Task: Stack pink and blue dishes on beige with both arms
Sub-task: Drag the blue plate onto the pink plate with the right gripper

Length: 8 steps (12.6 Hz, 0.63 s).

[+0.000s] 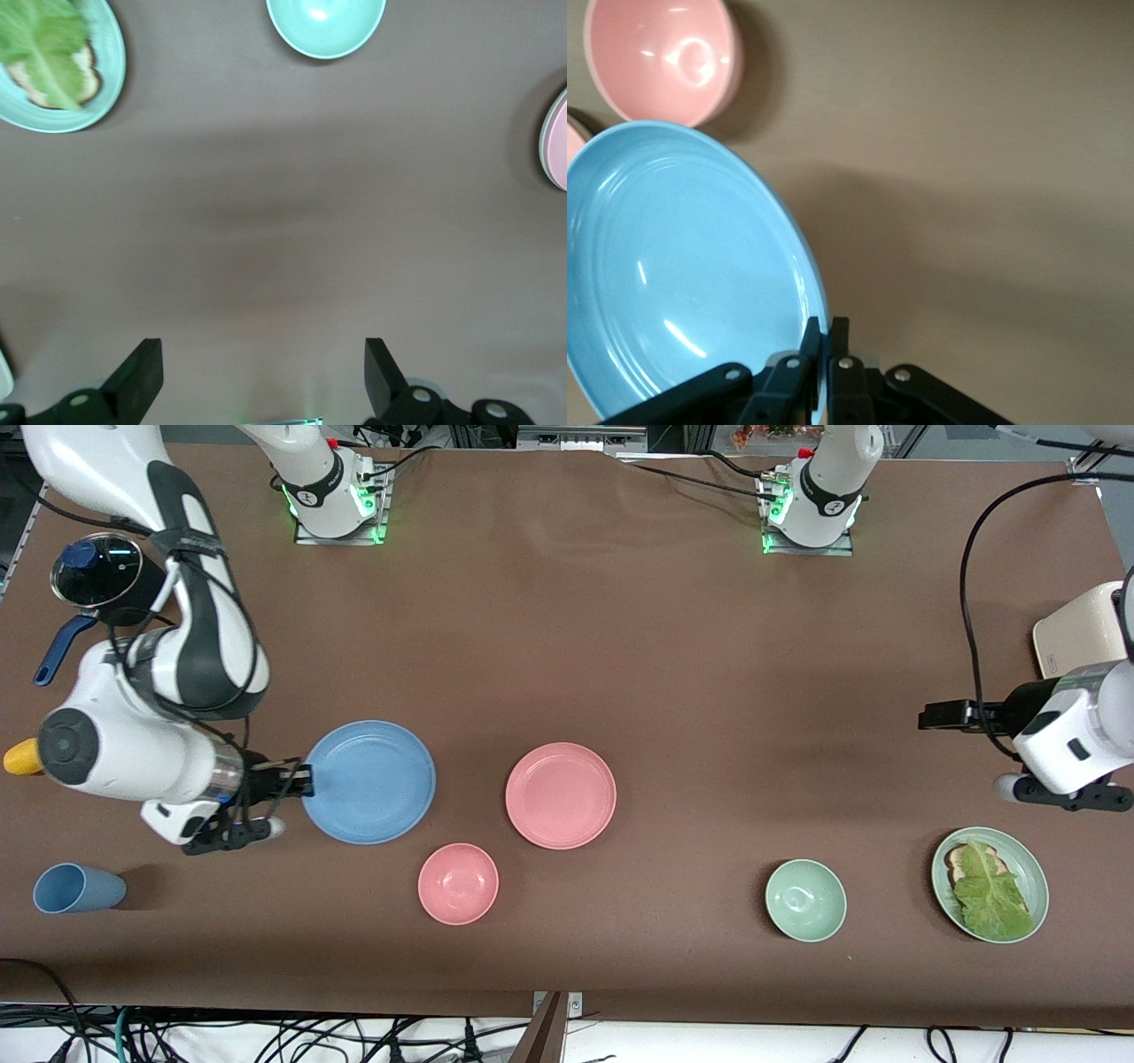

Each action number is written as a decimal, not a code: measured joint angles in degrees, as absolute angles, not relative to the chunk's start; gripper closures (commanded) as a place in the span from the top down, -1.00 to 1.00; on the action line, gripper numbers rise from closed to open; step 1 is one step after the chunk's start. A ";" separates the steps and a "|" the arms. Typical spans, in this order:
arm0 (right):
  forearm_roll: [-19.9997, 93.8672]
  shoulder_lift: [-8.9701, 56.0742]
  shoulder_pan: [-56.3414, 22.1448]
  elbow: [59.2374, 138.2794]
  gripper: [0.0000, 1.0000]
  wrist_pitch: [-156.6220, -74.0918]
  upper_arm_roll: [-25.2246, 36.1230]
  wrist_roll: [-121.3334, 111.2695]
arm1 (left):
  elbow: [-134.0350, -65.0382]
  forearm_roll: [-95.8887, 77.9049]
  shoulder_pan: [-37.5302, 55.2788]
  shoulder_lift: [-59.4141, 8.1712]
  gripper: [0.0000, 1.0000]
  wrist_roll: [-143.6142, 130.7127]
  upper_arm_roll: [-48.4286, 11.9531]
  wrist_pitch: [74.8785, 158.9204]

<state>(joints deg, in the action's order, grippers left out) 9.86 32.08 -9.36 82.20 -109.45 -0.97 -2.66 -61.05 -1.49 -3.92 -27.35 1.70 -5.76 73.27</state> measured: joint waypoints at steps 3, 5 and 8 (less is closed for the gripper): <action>9.86 32.81 -17.65 82.07 -1.00 -111.28 -1.09 12.32 | -61.04 -1.37 -5.85 -22.92 1.00 1.70 -5.33 70.98; 9.86 34.42 -23.04 82.05 -1.00 -115.91 -1.14 21.43 | -61.34 -1.37 -6.93 -21.44 1.00 1.85 -5.46 67.42; 9.86 38.61 -28.61 82.05 -1.00 -123.54 -1.04 30.30 | -62.16 -1.37 -6.65 -20.83 1.00 1.96 -7.51 65.74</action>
<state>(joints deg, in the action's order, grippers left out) 9.86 38.61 -28.61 82.05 -123.54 -1.04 30.30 -62.16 -1.37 -6.65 -20.83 1.96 -7.51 65.74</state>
